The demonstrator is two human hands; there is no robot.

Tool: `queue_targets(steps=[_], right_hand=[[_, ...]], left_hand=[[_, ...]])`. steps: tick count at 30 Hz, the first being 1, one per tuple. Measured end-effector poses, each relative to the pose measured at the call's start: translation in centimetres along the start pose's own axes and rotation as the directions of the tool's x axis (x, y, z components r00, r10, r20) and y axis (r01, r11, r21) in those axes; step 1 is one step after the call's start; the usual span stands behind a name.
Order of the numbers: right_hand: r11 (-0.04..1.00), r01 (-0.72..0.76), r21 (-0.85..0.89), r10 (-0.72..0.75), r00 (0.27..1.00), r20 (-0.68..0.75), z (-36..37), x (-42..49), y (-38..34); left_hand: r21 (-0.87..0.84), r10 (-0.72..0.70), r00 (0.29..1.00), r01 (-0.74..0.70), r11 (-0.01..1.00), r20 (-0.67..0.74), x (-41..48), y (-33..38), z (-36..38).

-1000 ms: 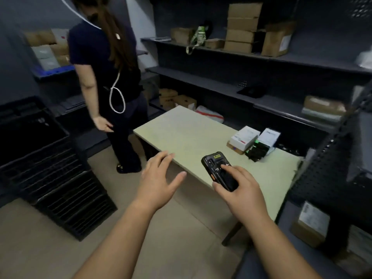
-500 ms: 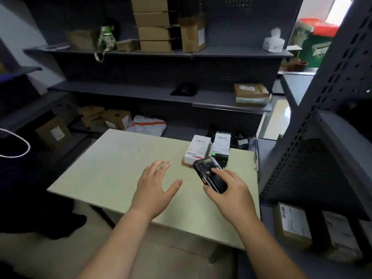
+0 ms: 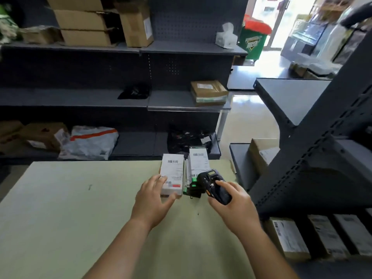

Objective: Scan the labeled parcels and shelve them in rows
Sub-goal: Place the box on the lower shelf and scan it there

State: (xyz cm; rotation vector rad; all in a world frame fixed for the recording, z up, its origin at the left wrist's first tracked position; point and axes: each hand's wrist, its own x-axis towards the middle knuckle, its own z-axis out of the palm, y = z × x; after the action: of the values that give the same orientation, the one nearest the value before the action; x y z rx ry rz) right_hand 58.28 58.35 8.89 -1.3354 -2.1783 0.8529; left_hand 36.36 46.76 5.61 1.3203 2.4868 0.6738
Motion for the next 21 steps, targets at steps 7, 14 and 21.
queue_targets(steps=[7, 14, 21], right_hand=[[0.998, -0.043, -0.048, 0.044, 0.999, 0.015, 2.8, 3.8, 1.5], [0.997, -0.037, -0.075, 0.041, 0.997, 0.06, 4.6, 7.1, 2.7], [0.996, -0.045, -0.081, 0.051, 0.996, 0.078, 5.1, 7.7, 3.1]], left_hand=[[0.041, -0.114, 0.988, 0.11, 0.993, 0.108, 6.7, -1.5, 4.5], [0.167, -0.195, 0.973, 0.173, 0.971, 0.125, 11.2, -2.1, 9.3], [0.112, -0.236, 0.968, 0.226, 0.968, 0.086, 12.2, -1.7, 11.2]])
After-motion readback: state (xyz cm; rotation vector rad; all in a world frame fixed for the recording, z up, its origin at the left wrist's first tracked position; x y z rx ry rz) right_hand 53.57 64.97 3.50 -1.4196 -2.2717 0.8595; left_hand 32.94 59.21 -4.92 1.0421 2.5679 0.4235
